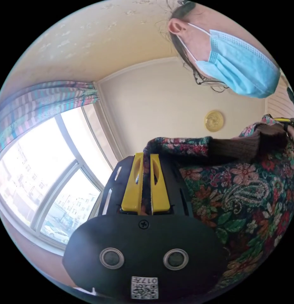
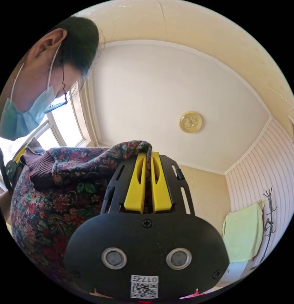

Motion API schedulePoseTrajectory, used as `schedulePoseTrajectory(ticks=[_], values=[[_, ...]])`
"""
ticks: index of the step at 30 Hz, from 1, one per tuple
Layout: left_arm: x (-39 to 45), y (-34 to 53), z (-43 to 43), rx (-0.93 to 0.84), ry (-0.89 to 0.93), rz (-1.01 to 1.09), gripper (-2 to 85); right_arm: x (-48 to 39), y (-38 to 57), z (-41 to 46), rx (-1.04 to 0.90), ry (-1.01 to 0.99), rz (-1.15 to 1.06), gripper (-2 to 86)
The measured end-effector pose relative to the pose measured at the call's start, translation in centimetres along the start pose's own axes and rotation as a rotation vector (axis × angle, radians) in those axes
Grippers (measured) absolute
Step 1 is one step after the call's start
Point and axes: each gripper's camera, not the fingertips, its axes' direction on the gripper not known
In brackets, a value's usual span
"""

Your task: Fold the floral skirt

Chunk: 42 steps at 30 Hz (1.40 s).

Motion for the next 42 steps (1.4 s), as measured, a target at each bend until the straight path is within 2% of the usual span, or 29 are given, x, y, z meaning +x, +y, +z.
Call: schedulePoseTrajectory(ticks=[6, 9, 11, 13, 15, 16, 18, 19, 20, 21, 22, 23, 24, 25, 27, 28, 29, 30, 32, 33, 37, 40, 42], values=[[4.3, -0.9, 3.5, -0.036, -0.035, 0.066, 4.0, 1.9, 2.1, 3.6, -0.124, -0.039, -0.034, 3.5], [8.6, 2.1, 9.0, -0.054, -0.006, 0.136, 4.0, 3.6, 5.7, 9.7, -0.241, -0.1, -0.007, 3.7], [12.2, 6.1, 14.2, -0.092, 0.008, 0.2, 4.0, 4.4, 11.2, 17.2, -0.353, -0.135, -0.002, 4.0], [16.3, 12.2, 21.0, -0.2, 0.053, 0.272, 4.0, 4.7, 17.1, 24.1, -0.475, -0.153, 0.025, 4.5], [22.7, 24.5, 31.1, -0.467, 0.159, 0.364, 4.4, 4.5, 24.9, 31.5, -0.622, -0.175, 0.06, 5.5], [24.2, 28.2, 33.2, -0.548, 0.186, 0.396, 4.5, 4.3, 31.1, 35.9, -0.719, -0.195, 0.085, 8.6], [29.1, 43.2, 37.4, -0.918, 0.259, 0.676, 5.2, 4.5, 40.8, 40.6, -0.92, -0.155, 0.16, 12.2], [29.9, 46.3, 37.3, -0.991, 0.28, 0.769, 5.3, 5.1, 46.8, 41.5, -1.059, -0.082, 0.22, 13.3], [30.5, 51.3, 36.0, -1.073, 0.295, 0.858, 4.2, 5.7, 51.9, 40.2, -1.103, -0.016, 0.349, 13.5], [30.2, 54.8, 33.7, -1.102, 0.257, 0.822, 3.8, 5.9, 54.3, 39.0, -1.106, -0.009, 0.43, 13.5], [29.8, 56.1, 32.2, -1.105, 0.223, 0.781, 3.9, 5.5, 59.1, 36.0, -1.096, -0.108, 0.535, 13.4], [28.4, 58.9, 28.2, -1.121, 0.193, 0.679, 4.1, 3.8, 63.8, 32.4, -1.123, -0.236, 0.552, 13.4], [26.6, 61.7, 23.0, -1.173, 0.243, 0.588, 4.4, 2.7, 66.1, 30.2, -1.153, -0.291, 0.539, 13.3], [25.5, 63.1, 19.9, -1.205, 0.281, 0.548, 4.6, 0.1, 70.7, 24.8, -1.229, -0.411, 0.507, 13.1], [21.3, 68.6, 5.6, -1.372, 0.425, 0.497, 5.3, -3.7, 76.7, 15.1, -1.354, -0.573, 0.502, 12.8], [20.3, 69.7, 1.6, -1.427, 0.441, 0.499, 5.4, -5.9, 79.9, 7.7, -1.433, -0.655, 0.536, 12.7], [18.4, 71.3, -6.4, -1.547, 0.479, 0.502, 5.4, -7.9, 82.5, 0.0, -1.528, -0.723, 0.589, 12.6], [16.8, 71.9, -14.0, -1.661, 0.512, 0.493, 5.4, -8.7, 83.3, -3.7, -1.571, -0.738, 0.616, 12.5], [15.3, 70.8, -23.6, -1.81, 0.521, 0.463, 5.4, -10.6, 83.7, -16.5, -1.687, -0.721, 0.678, 12.1], [14.9, 69.1, -28.3, -1.867, 0.542, 0.433, 5.4, -10.8, 83.1, -19.0, -1.691, -0.7, 0.667, 11.9], [15.3, 64.9, -36.6, -1.92, 0.597, 0.341, 3.9, -11.8, 78.3, -29.7, -1.699, -0.477, 0.294, 10.4], [15.6, 65.8, -41.0, -1.982, 0.586, 0.277, 1.3, -13.2, 79.2, -33.7, -1.731, -0.466, 0.252, 9.6], [17.2, 64.8, -42.1, -1.945, 0.578, 0.381, 0.2, -14.0, 79.1, -34.0, -1.758, -0.452, 0.204, 9.4]])
